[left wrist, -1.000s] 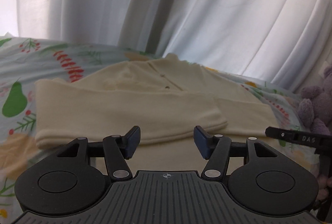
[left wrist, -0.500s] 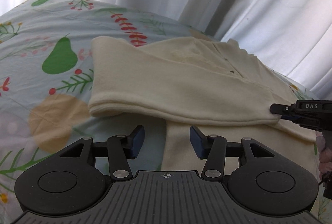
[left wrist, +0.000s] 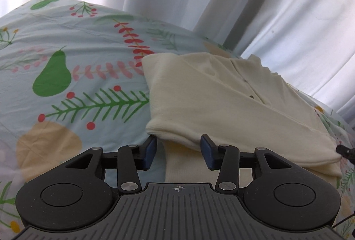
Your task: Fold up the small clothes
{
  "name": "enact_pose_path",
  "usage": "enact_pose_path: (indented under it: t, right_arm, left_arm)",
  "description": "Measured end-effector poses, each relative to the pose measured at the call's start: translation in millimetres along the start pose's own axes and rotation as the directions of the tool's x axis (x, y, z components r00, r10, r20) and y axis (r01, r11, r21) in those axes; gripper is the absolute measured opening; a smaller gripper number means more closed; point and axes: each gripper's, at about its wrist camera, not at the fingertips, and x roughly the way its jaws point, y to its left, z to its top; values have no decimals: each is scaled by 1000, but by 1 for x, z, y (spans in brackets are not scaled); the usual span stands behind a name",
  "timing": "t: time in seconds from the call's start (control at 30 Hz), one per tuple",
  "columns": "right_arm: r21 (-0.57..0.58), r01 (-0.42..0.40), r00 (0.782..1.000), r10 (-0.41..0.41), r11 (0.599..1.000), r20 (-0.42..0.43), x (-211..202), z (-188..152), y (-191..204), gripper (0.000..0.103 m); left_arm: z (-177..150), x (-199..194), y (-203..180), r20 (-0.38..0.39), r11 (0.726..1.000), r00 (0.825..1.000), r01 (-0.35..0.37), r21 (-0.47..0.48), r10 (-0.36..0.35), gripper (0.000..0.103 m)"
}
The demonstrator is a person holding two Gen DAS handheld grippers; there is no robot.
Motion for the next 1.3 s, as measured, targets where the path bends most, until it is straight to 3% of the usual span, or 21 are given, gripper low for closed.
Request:
enact_pose_path:
  t: [0.13,0.2,0.27,0.4,0.43,0.47,0.53,0.63,0.7,0.83,0.93,1.0,1.07,1.17,1.3]
  right_arm:
    - [54,-28,998,31,998,-58,6,-6,-19,6]
    - [65,-47,997,51,997,-65,9,-10,-20,23]
    - [67,-69,994,74,995,-77,16,-10,-18,31]
    - [10,-57,996,57,998,-73,26,-10,-5,28]
    - [-18,-62,995,60,998,-76,27,-9,0,23]
    - [-43,-63,995,59,997,-81,28,-7,5,3]
    - [-115,-44,998,39,992,-46,24,-5,16,3]
    - [-189,40,996,-24,981,86,9,2,24,3]
    - [-155,106,991,-91,982,103,13,10,16,3]
    - [-80,113,993,-116,990,-35,28,7,-6,4]
    - [35,40,999,-40,999,-5,2,-3,-20,9]
    - [136,-60,998,61,989,0,-13,-12,-29,28]
    - [254,-145,987,156,956,-24,-17,-21,-39,35]
    - [398,-196,971,234,896,-47,-8,-32,-50,35]
    - [455,-183,975,222,871,-32,2,-34,-53,35]
  left_arm:
    - [0,2,-3,-10,1000,1000,-5,17,6,48]
    - [1,2,-3,-15,1000,1000,-8,12,8,48]
    - [2,1,-3,-15,1000,1000,-6,2,6,48]
    - [5,-1,-4,-7,1000,1000,8,-18,-8,48]
    - [7,0,-4,-7,1000,1000,9,-22,-9,48]
    - [8,0,-3,-7,1000,1000,9,-26,-10,48]
    - [10,1,-3,-4,999,1000,14,-34,-15,48]
    - [10,4,-3,-7,1000,1000,11,-28,-12,48]
    - [9,7,-2,-5,1000,1000,0,-21,0,51]
    - [9,7,3,-18,999,1000,7,-47,-8,50]
    - [9,-3,4,15,999,1000,15,-43,-14,50]
    - [13,-6,4,37,999,999,18,-36,-17,50]
    - [16,-5,3,44,999,999,17,-48,-15,50]
    - [19,-3,0,33,997,999,26,-67,-24,50]
    - [11,-5,-16,26,999,999,43,7,-43,51]
